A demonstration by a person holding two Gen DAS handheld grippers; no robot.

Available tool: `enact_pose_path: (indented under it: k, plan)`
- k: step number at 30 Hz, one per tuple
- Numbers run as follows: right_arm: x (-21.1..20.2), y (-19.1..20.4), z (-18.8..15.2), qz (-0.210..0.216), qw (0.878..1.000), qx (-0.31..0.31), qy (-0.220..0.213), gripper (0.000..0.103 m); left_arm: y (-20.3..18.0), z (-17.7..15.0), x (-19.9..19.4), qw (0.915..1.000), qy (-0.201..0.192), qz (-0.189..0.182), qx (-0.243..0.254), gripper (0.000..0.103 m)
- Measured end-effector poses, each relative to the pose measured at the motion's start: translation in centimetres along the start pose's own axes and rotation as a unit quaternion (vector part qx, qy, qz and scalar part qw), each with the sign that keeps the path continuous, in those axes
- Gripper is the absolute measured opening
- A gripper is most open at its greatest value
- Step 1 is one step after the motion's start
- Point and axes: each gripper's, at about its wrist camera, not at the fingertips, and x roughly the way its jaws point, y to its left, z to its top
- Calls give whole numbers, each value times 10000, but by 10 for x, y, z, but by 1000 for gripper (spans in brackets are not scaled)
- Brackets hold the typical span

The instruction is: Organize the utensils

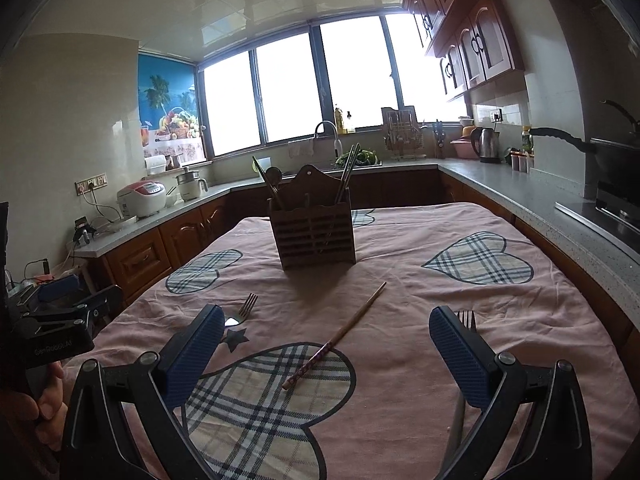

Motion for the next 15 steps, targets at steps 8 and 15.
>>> enact_pose_path:
  k: [8, 15]
  plan:
    - [-12, -2, -2, -47, 9995, 20, -313, 103, 1, -3, -10, 9998, -198, 94, -34, 103]
    - [-19, -6, -3, -46, 9986, 42, -524, 103, 1, -4, -11, 9997, -226, 31, -69, 103]
